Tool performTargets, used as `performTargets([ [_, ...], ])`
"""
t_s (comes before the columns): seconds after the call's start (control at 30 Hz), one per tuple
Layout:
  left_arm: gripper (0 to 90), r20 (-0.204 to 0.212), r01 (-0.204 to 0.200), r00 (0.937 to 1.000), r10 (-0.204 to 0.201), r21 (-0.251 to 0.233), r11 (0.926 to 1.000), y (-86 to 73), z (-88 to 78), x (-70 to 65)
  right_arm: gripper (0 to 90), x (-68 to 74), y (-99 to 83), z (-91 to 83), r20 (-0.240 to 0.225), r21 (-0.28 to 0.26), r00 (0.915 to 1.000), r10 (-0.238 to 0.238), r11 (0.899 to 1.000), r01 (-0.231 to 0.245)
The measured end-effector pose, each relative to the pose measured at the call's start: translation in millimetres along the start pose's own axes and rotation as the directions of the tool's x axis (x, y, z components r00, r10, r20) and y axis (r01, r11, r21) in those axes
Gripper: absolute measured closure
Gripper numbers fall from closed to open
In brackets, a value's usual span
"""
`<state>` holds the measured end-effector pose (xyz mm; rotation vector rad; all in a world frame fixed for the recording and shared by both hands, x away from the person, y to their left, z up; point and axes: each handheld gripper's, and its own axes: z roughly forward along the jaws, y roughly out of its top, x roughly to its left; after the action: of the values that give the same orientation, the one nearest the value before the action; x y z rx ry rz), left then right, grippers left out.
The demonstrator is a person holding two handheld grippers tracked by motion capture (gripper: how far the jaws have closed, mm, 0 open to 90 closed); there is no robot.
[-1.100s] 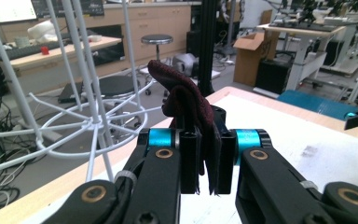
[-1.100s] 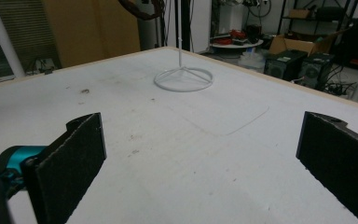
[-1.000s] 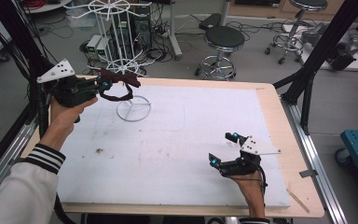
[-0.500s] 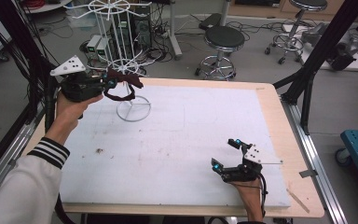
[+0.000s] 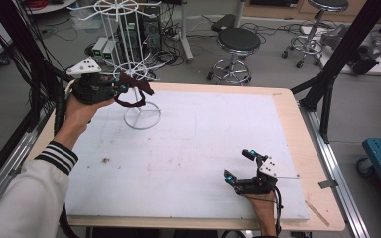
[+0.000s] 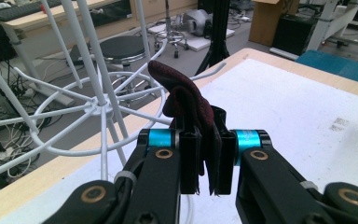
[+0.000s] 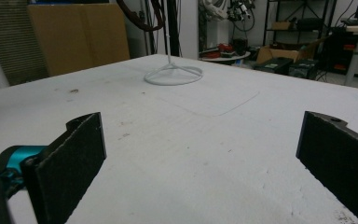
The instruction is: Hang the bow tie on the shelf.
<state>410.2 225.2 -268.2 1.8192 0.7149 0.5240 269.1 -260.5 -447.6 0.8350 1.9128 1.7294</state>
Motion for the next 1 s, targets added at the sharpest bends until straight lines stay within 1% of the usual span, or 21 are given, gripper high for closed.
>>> performTargets([
  [0.07, 84.3, -0.008, 0.000, 1.0000, 0.000, 0.005, 1.0000, -0.1, 1.5, 0.1, 0.6, 0.1, -0.4, -0.2, 0.004, 0.004, 1.0000, 0.007, 1.000, -0.007],
  [0.17, 84.1, -0.011, 0.005, 0.9999, -0.005, 0.008, 1.0000, 0.3, 3.2, 0.6, 0.6, -0.1, -1.5, -0.2, 0.008, -0.011, 1.0000, -0.005, 1.000, 0.005],
  [0.2, 83.9, -0.009, 0.009, 0.9999, -0.009, 0.003, 0.9999, 0.7, 3.7, 0.9, 0.6, 0.2, -1.7, -0.8, 0.010, -0.016, 1.0000, 0.000, 1.000, 0.000],
  [0.4, 82.8, -0.018, 0.019, 0.9997, -0.019, -0.001, 0.9998, 1.6, 4.7, 0.9, 0.6, 1.0, -2.0, -1.0, 0.009, -0.011, 1.0000, 0.000, 1.000, 0.000],
  [0.47, 80.6, -0.014, 0.022, 0.9997, -0.022, 0.002, 0.9997, 1.5, 5.0, 1.3, 0.6, 0.6, -1.9, -0.6, 0.008, -0.014, 0.9999, -0.008, 1.000, 0.008],
  [0.5, 80.6, -0.021, 0.027, 0.9994, -0.027, 0.001, 0.9996, 1.5, 5.5, 1.0, 0.6, 0.8, -1.9, -0.8, 0.012, -0.013, 0.9999, -0.007, 1.000, 0.007],
  [0.53, 76.9, -0.011, 0.035, 0.9993, -0.035, -0.002, 0.9994, 1.4, 5.8, 1.1, 0.6, 1.4, -1.9, -0.9, 0.008, -0.009, 1.0000, -0.003, 1.000, 0.003],
  [0.57, 76.9, -0.007, 0.033, 0.9994, -0.033, -0.001, 0.9994, 1.3, 6.0, 1.2, 0.6, 1.4, -1.9, -0.9, 0.008, -0.009, 1.0000, -0.003, 1.000, 0.003],
  [0.6, 71.8, -0.016, 0.032, 0.9994, -0.032, 0.000, 0.9995, 1.5, 5.9, 0.9, 0.6, 1.2, -1.9, -0.9, 0.008, -0.008, 0.9999, -0.006, 1.000, 0.006],
  [0.63, 71.8, -0.013, 0.037, 0.9992, -0.038, -0.005, 0.9993, 1.5, 5.9, 1.2, 0.6, 1.2, -2.0, -0.6, 0.009, -0.010, 0.9999, -0.009, 1.000, 0.009],
  [0.67, 67.6, -0.011, 0.039, 0.9992, -0.039, -0.006, 0.9992, 1.5, 5.6, 1.7, 0.6, 1.2, -2.0, -0.5, 0.010, -0.009, 0.9999, -0.013, 1.000, 0.013],
  [0.7, 65.7, -0.015, 0.040, 0.9991, -0.040, -0.009, 0.9992, 1.5, 5.4, 1.6, 0.6, 1.2, -2.0, -0.5, 0.010, -0.009, 0.9999, -0.012, 1.000, 0.012],
  [0.77, 64.3, -0.011, 0.038, 0.9992, -0.038, -0.017, 0.9991, 1.8, 4.3, 1.5, 0.6, 1.2, -2.0, -0.5, 0.008, -0.010, 0.9999, -0.010, 1.000, 0.011],
  [0.8, 53.2, -0.020, 0.039, 0.9990, -0.039, -0.019, 0.9991, 2.0, 3.7, 1.6, 0.6, 1.1, -2.1, -0.5, 0.009, -0.011, 0.9999, -0.010, 1.000, 0.010],
  [0.87, 46.9, -0.018, 0.049, 0.9986, -0.050, -0.031, 0.9983, 1.8, 2.9, 2.3, 0.6, 1.1, -2.0, -0.6, 0.009, -0.009, 0.9999, -0.010, 1.000, 0.010],
  [0.9, 46.9, -0.016, 0.051, 0.9985, -0.052, -0.040, 0.9979, 1.9, 2.5, 2.8, 0.6, 1.1, -2.0, -0.6, 0.009, -0.009, 0.9999, -0.010, 1.000, 0.010],
  [0.93, 40.0, -0.009, 0.053, 0.9985, -0.053, -0.053, 0.9972, 1.9, 2.0, 3.3, 0.6, 1.2, -2.0, -0.5, 0.010, -0.009, 0.9999, -0.012, 1.000, 0.012],
  [0.97, 30.5, 0.001, 0.053, 0.9986, -0.053, -0.065, 0.9965, 1.9, 1.4, 3.8, 0.6, 1.2, -2.0, -0.5, 0.011, -0.008, 0.9998, -0.015, 1.000, 0.015],
  [1.0, 30.5, 0.001, 0.051, 0.9987, -0.051, -0.069, 0.9963, 2.2, 0.9, 3.6, 0.6, 1.2, -2.0, -0.5, 0.011, -0.008, 0.9998, -0.015, 1.000, 0.015],
])
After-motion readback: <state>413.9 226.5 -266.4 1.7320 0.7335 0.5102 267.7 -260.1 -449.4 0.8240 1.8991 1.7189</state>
